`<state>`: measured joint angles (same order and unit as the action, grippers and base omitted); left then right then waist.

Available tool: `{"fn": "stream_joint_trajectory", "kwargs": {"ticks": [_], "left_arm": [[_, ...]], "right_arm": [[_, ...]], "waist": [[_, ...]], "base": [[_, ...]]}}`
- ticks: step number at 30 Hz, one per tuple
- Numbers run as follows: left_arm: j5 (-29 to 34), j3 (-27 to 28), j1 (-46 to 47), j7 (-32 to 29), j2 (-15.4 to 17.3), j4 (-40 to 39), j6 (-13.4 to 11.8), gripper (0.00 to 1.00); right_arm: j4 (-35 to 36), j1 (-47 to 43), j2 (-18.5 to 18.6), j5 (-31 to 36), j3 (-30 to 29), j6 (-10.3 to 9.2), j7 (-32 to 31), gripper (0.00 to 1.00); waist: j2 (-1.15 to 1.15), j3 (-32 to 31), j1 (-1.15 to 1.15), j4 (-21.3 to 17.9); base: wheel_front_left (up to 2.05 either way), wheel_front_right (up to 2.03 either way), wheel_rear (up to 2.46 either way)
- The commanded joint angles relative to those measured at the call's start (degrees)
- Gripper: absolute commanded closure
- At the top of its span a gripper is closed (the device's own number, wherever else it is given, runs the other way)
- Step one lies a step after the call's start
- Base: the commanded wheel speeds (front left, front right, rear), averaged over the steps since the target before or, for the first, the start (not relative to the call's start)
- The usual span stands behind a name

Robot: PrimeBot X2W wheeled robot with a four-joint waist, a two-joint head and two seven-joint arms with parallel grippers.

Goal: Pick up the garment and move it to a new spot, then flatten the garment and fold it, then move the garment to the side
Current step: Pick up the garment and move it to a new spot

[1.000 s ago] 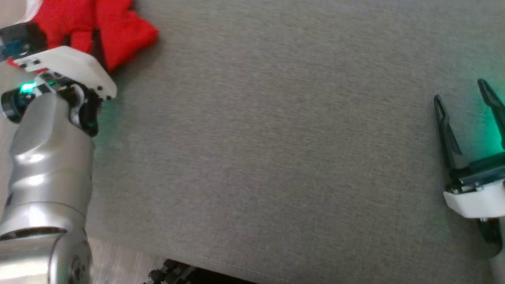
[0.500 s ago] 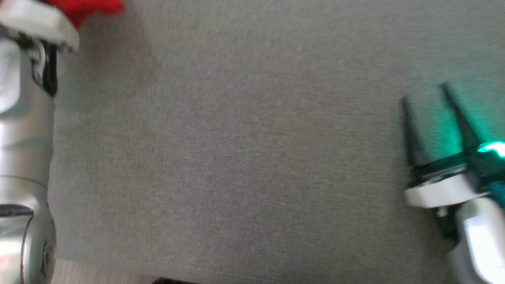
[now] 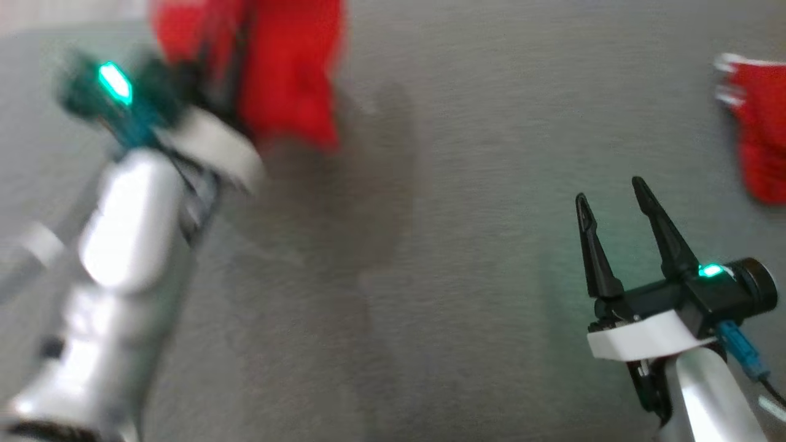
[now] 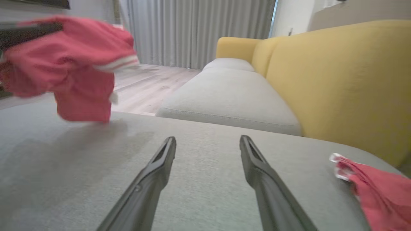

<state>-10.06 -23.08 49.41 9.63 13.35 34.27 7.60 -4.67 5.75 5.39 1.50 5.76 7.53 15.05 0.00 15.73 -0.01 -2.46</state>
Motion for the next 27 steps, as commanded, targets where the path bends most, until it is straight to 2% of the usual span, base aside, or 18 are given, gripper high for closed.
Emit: {"fn": "stream_joint_trajectory", "kwargs": {"ticks": [1,5,8,9,10,13,17,22,27], "left_arm": [[-1.2,-0.1,-3.6,-0.5,1.2,-4.3,-0.1,1.0],[-0.5,-5.5,-13.7,-0.3,-1.3,-5.8,-0.3,1.0],[-0.5,-9.0,-19.7,0.6,-4.0,-4.5,-0.2,1.0],[-0.4,-10.0,-21.2,1.1,-4.9,-4.2,-0.2,0.59],[-0.6,-10.7,-22.5,1.8,-5.7,-4.1,-0.3,0.0],[-1.2,-10.7,-24.7,3.6,-7.1,-4.5,-1.5,0.0],[-1.4,-9.9,-29.1,5.3,-8.5,-7.7,-5.0,0.0],[-0.1,-5.1,-36.4,5.3,-9.0,-19.4,-9.6,0.0],[0.6,0.2,-44.3,5.4,-9.3,-26.8,-11.7,0.0]], "right_arm": [[2.7,-0.4,-0.6,-0.1,0.8,-0.04,0.0,0.0],[3.3,-1.3,-1.3,-0.2,0.3,-0.04,0.0,0.0],[3.1,-2.2,-1.5,-0.3,-0.5,-0.04,0.0,0.0],[3.1,-2.5,-1.6,-0.3,-0.9,-0.04,0.0,0.0],[3.1,-2.9,-1.7,-0.3,-1.5,-0.04,0.0,0.0],[3.1,-3.7,-1.8,-0.3,-2.6,-0.04,0.0,0.0],[2.1,-5.8,-2.1,-0.8,-3.7,-0.04,0.0,0.0],[0.4,-8.2,-2.3,-1.7,-4.4,-0.04,0.0,0.0],[-1.1,-10.3,-2.4,-2.2,-5.9,-0.04,0.0,0.0]], "waist": [[0.0,-3.2,0.01,-8.8],[0.0,-1.7,0.01,-12.3],[0.0,-1.1,0.01,-13.2],[0.0,-1.0,0.01,-13.1],[0.0,-1.1,0.01,-12.7],[0.0,-1.7,0.01,-11.5],[0.0,-4.3,0.01,-7.5],[0.0,-8.6,0.01,-1.5],[0.0,-13.2,0.01,4.1]], "base": [[0.0,0.0,0.0],[0.0,0.0,0.0],[0.0,0.0,0.0],[0.0,0.0,0.0],[0.0,0.0,0.0],[0.0,0.0,0.0],[0.0,0.0,0.0],[0.0,0.0,0.0],[0.0,0.0,0.0]]}}
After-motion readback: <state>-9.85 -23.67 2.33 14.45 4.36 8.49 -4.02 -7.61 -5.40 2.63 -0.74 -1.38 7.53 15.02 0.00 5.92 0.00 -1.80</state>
